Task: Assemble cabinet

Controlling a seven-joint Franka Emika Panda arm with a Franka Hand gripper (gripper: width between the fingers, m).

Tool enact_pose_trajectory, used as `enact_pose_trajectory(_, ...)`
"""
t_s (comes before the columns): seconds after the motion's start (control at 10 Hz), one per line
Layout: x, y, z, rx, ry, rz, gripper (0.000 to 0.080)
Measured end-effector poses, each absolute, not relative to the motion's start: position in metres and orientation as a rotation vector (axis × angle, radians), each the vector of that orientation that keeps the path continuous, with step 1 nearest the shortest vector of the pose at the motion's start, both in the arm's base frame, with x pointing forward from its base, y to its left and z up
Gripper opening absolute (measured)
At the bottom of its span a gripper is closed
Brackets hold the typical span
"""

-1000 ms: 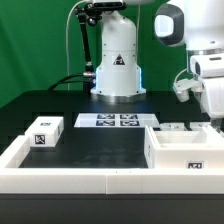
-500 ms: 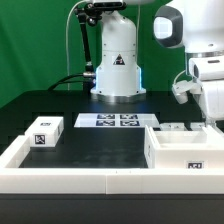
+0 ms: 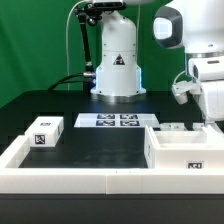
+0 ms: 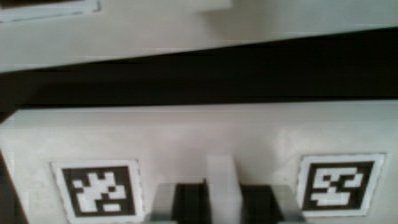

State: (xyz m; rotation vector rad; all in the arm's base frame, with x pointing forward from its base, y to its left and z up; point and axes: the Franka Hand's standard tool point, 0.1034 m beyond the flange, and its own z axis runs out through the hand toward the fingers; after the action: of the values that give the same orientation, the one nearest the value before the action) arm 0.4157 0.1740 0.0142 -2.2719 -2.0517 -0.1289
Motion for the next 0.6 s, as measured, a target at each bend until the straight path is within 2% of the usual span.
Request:
enact_pose_trajectory(0.1, 0.416, 0.174, 0.015, -2.273, -2.051, -0.129, 0.0068)
enact_pose_trajectory(0.3, 0.419, 0.172, 0.035, -2.306, -2.049, -0.114, 0.0068)
enact_pose_trajectory(0.6, 0.427, 0.159, 0.056, -2.330, -2.062, -0.092, 0.0068)
